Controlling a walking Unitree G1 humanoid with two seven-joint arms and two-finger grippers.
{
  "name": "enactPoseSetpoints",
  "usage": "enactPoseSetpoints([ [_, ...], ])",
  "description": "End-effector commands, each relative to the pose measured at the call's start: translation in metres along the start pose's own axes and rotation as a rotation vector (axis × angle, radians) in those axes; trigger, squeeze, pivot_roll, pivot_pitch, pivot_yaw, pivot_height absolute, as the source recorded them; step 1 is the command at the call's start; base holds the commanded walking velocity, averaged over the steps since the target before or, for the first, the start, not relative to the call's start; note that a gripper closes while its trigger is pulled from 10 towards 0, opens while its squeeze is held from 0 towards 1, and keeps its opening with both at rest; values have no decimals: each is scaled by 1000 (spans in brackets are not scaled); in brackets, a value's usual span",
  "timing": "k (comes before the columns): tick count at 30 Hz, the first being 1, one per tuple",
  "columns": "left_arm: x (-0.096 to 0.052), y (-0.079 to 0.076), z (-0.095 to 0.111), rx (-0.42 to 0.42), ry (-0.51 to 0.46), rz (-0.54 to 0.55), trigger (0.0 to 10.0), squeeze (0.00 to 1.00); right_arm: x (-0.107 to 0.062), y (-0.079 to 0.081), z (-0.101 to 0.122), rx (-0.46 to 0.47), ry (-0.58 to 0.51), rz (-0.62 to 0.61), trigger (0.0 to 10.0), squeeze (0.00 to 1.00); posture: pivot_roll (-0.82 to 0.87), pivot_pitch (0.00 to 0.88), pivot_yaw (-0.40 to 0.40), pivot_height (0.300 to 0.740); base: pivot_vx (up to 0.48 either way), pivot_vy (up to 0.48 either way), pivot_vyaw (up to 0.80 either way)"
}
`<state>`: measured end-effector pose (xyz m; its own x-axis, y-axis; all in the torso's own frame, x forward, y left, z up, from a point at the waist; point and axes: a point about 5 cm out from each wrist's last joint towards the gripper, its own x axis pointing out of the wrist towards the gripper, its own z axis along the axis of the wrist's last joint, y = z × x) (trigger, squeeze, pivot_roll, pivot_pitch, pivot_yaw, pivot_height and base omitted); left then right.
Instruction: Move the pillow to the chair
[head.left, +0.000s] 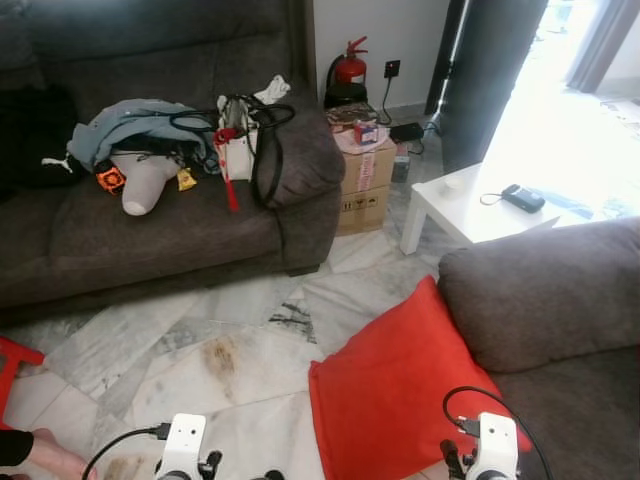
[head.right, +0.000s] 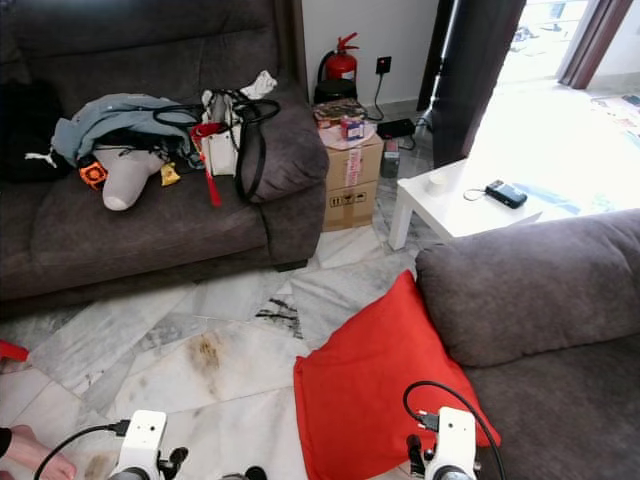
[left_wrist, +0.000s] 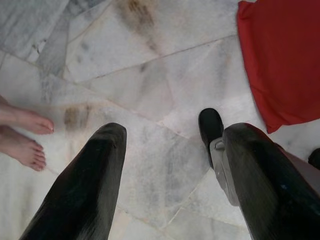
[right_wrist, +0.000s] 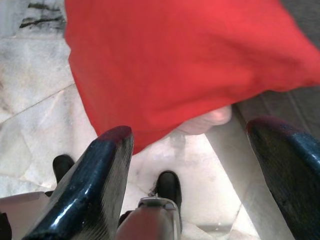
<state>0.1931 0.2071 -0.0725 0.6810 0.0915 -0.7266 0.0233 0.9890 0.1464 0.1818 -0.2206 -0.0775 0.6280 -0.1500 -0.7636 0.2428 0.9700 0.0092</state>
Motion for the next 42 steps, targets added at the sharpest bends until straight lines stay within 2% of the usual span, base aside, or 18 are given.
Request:
enactPoseSetpoints([
  [1, 0, 0, -2, 5, 15, 6, 10000, 0, 1, 2, 1, -10, 3, 6, 10000, 0, -17, 73, 48, 740, 0, -281, 0],
  [14, 2, -6, 4, 6, 2, -6, 10000, 0, 1, 2, 1, -4, 8, 8, 10000, 0, -15, 81, 48, 740, 0, -305, 0],
  [42, 3, -10, 8, -34, -16, -39, 10000, 0, 0, 5, -2, 14, 21, 24, 10000, 0, -11, 74, 53, 740, 0, 0, 0],
])
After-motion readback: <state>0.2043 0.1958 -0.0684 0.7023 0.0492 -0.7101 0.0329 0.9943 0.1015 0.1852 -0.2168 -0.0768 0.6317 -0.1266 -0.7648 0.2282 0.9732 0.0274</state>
